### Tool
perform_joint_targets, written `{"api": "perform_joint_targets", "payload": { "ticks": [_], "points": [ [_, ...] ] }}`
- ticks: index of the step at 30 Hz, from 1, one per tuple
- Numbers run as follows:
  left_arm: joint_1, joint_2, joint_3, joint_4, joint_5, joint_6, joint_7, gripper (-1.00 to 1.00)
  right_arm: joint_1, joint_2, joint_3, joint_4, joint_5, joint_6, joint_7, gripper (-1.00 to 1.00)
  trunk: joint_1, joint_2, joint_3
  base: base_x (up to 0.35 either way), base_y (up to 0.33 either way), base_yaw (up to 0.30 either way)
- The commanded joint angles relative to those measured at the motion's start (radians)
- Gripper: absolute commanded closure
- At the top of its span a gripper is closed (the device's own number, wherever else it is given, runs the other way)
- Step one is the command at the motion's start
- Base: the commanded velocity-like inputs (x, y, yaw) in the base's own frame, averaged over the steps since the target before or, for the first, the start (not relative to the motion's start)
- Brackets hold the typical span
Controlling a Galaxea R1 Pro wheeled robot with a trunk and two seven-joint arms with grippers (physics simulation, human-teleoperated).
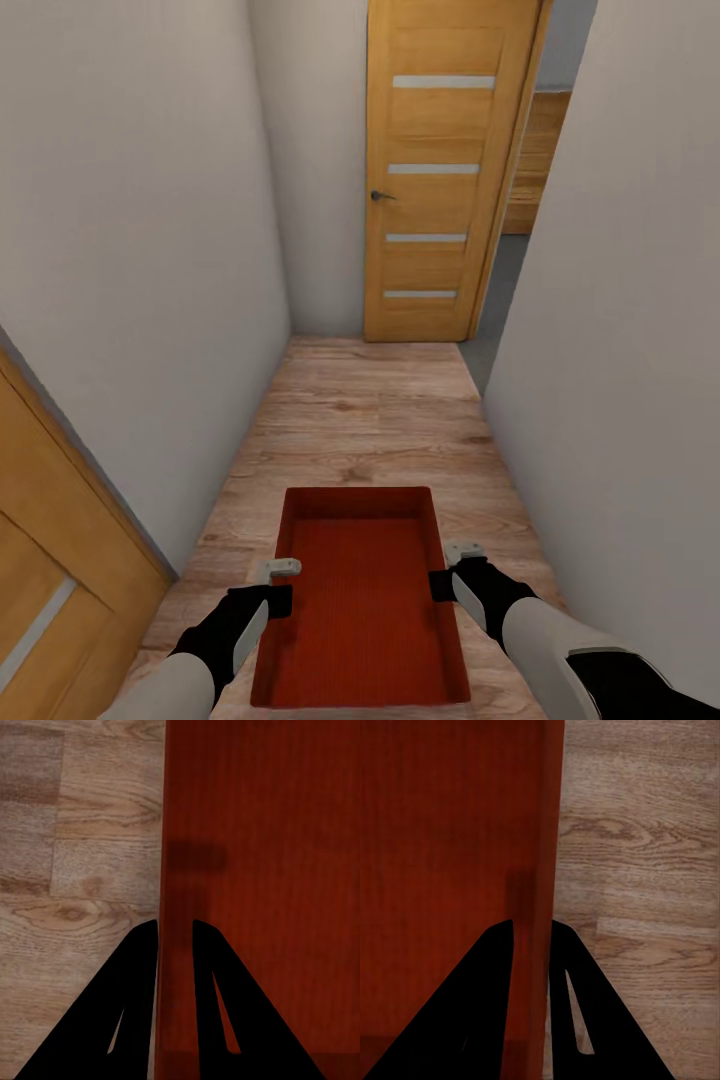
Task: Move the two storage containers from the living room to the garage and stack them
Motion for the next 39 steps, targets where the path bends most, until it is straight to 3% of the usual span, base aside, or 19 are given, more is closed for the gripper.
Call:
{"api": "perform_joint_targets", "payload": {
  "ticks": [1, 39],
  "points": [
    [0.001, 0.014, -0.019, 0.002, 0.029, 0.018, -0.005, 1.00, -0.001, 0.000, 0.057, -0.005, -0.021, 0.005, 0.002, 1.00, 0.001, 0.000, -0.001, 0.345, 0.026, 0.000],
    [0.001, 0.014, -0.019, 0.002, 0.029, 0.018, -0.005, 1.00, -0.001, 0.000, 0.057, -0.004, -0.021, 0.005, 0.002, 1.00, 0.001, 0.000, -0.001, 0.345, 0.062, 0.000]
  ]
}}
